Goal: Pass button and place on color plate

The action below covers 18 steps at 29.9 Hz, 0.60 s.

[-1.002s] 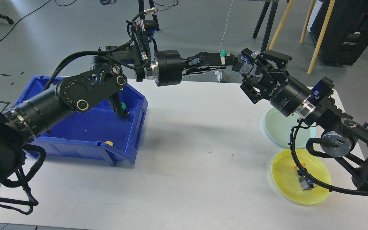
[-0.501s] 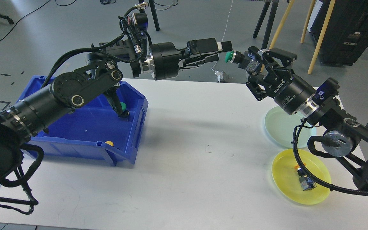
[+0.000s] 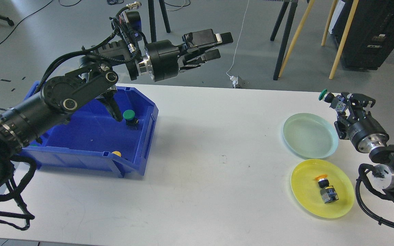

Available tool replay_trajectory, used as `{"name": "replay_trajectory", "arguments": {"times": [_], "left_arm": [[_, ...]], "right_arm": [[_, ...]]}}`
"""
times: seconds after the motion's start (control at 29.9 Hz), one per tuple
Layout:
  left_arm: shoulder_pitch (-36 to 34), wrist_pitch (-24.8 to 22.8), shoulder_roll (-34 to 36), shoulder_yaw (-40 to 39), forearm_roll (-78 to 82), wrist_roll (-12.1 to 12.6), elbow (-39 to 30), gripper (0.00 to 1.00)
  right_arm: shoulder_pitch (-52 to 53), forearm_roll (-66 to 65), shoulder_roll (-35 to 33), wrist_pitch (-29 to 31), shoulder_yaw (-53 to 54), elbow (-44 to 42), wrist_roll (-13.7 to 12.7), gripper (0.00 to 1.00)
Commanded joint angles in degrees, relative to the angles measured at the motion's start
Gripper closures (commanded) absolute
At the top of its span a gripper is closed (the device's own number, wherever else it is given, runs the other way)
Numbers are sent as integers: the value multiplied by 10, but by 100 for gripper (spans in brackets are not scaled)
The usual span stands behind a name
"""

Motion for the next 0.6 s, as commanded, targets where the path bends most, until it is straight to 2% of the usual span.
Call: {"name": "replay_trajectory", "arguments": {"times": [0.0, 0.13, 0.23, 0.27, 0.37, 0.4, 0.43, 0.57], "left_arm": [[0, 0, -1, -1, 0, 0, 0, 13], [-1, 0, -3, -2, 0, 0, 0, 13], [1, 0, -4, -2, -3, 0, 3, 13], [3, 0, -4, -4, -8, 0, 10, 13], [18, 0, -1, -17, -45, 0, 28, 13], [20, 0, 1, -19, -60, 0, 32, 12], [22, 0, 6, -20, -78, 0, 33, 12], [25, 0, 41, -20, -141, 0, 34, 9]], "right_arm": [[9, 1, 9, -34, -62, -67, -17, 93], [33, 1, 32, -23, -103, -99, -17, 90], [40, 2, 36, -20, -114, -99, -17, 81], [42, 2, 36, -20, -114, -98, -18, 73], [45, 3, 42, -21, -110, -96, -18, 36], [45, 3, 43, -21, -110, -95, -18, 21], [47, 3, 43, -19, -111, -95, -18, 0], [48, 3, 42, -11, -110, -93, -18, 0]]}}
